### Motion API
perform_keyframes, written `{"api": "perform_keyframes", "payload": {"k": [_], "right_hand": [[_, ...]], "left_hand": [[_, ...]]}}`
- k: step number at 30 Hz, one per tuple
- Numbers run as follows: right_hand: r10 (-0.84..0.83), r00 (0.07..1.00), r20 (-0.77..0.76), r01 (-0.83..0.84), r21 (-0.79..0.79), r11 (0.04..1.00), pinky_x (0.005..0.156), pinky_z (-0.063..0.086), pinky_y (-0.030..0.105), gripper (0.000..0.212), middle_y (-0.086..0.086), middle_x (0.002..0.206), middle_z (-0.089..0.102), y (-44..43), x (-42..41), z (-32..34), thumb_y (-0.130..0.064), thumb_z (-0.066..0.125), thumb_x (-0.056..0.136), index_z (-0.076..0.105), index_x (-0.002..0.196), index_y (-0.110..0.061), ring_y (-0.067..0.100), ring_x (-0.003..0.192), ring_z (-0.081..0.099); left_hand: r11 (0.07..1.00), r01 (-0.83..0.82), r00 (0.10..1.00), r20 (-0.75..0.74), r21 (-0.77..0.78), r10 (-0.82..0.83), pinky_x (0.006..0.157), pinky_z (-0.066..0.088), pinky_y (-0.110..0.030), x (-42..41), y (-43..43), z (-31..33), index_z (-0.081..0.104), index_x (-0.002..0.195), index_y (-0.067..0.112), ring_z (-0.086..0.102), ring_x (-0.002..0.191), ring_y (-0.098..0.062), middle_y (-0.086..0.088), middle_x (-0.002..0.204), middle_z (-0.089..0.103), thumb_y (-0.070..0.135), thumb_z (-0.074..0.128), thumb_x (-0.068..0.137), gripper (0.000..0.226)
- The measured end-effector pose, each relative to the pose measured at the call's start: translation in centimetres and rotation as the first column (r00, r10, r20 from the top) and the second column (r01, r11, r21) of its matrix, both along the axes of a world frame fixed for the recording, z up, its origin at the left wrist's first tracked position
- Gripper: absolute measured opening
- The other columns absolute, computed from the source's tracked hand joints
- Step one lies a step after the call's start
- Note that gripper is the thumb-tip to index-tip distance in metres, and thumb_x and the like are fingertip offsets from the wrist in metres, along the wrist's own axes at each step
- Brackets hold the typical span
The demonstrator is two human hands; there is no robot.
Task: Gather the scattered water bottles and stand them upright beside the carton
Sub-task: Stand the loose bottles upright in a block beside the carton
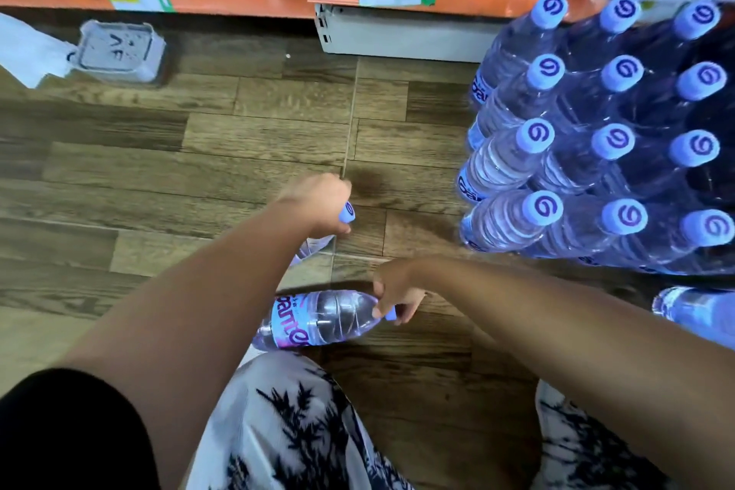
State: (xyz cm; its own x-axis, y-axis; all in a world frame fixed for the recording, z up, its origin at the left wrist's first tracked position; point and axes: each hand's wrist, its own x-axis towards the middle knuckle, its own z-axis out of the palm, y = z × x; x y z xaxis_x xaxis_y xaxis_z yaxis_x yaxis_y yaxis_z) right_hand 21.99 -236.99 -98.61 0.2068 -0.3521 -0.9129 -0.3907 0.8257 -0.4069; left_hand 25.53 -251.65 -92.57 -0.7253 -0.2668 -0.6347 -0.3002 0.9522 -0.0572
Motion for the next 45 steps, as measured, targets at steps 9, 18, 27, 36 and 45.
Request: {"api": "perform_keyframes", "payload": {"k": [9, 18, 27, 36, 45], "right_hand": [[-0.507, 0.856, 0.103, 0.518, -0.177, 0.837, 0.048, 0.058, 0.024, 0.015, 0.015, 0.097, 0.054, -6.3, -3.4, 5.3, 0.010, 0.055, 0.087, 0.053, 0.091, -0.005, 0.022, 0.064, 0.060], [-0.475, 0.864, -0.169, 0.318, -0.549, 0.773, 0.048, 0.048, 0.013, 0.023, 0.001, 0.074, 0.052, -6.4, -10.9, 11.8, 0.004, 0.065, 0.079, 0.065, 0.084, -0.019, 0.008, 0.054, 0.049], [-0.163, 0.711, -0.684, -0.319, -0.520, 0.792, 0.059, 0.031, 0.023, 0.028, -0.005, 0.090, 0.051, -5.6, -18.5, 15.8, -0.012, 0.067, 0.082, 0.069, 0.109, -0.017, 0.014, 0.089, 0.048], [-0.257, 0.622, -0.740, -0.326, -0.543, 0.774, 0.076, 0.041, 0.025, 0.028, 0.010, 0.120, 0.056, -5.5, -23.7, 16.0, -0.008, 0.059, 0.087, 0.068, 0.112, -0.016, 0.027, 0.112, 0.056], [-0.320, 0.517, -0.794, -0.332, -0.531, 0.780, 0.084, 0.046, 0.031, 0.032, 0.014, 0.128, 0.053, -5.4, -24.2, 14.9, -0.015, 0.055, 0.089, 0.057, 0.121, -0.011, 0.030, 0.113, 0.056]], "left_hand": [[0.999, -0.011, 1.000, 0.005, -0.031, 0.011, 0.084, 0.048, -0.037, -0.2, -1.7, 2.5, 0.049, 0.126, 0.019, 0.059, 0.109, -0.036, -0.016, 0.129, 0.042, 0.034, 0.049, 0.094, 0.036], [0.982, -0.181, 0.971, -0.147, 0.060, 0.188, 0.083, 0.048, -0.035, -3.1, -3.3, 6.4, 0.059, 0.111, 0.002, 0.060, 0.104, -0.036, -0.022, 0.113, 0.063, 0.033, 0.071, 0.080, 0.046], [0.948, -0.207, 0.835, -0.463, 0.241, 0.299, 0.078, 0.038, -0.028, -9.0, -0.8, 7.3, 0.055, 0.099, 0.011, 0.050, 0.099, -0.027, -0.012, 0.099, 0.051, 0.031, 0.074, 0.077, 0.036], [0.954, -0.105, 0.877, -0.427, 0.279, 0.221, 0.093, 0.044, -0.031, -14.6, 1.5, 7.9, 0.057, 0.113, 0.008, 0.055, 0.105, -0.028, -0.012, 0.111, 0.049, 0.019, 0.074, 0.075, 0.044], [0.947, -0.161, 0.790, -0.539, 0.277, 0.292, 0.096, 0.040, -0.029, -15.6, 3.8, 7.4, 0.053, 0.120, 0.004, 0.053, 0.110, -0.030, -0.015, 0.121, 0.048, 0.022, 0.064, 0.085, 0.041]]}}
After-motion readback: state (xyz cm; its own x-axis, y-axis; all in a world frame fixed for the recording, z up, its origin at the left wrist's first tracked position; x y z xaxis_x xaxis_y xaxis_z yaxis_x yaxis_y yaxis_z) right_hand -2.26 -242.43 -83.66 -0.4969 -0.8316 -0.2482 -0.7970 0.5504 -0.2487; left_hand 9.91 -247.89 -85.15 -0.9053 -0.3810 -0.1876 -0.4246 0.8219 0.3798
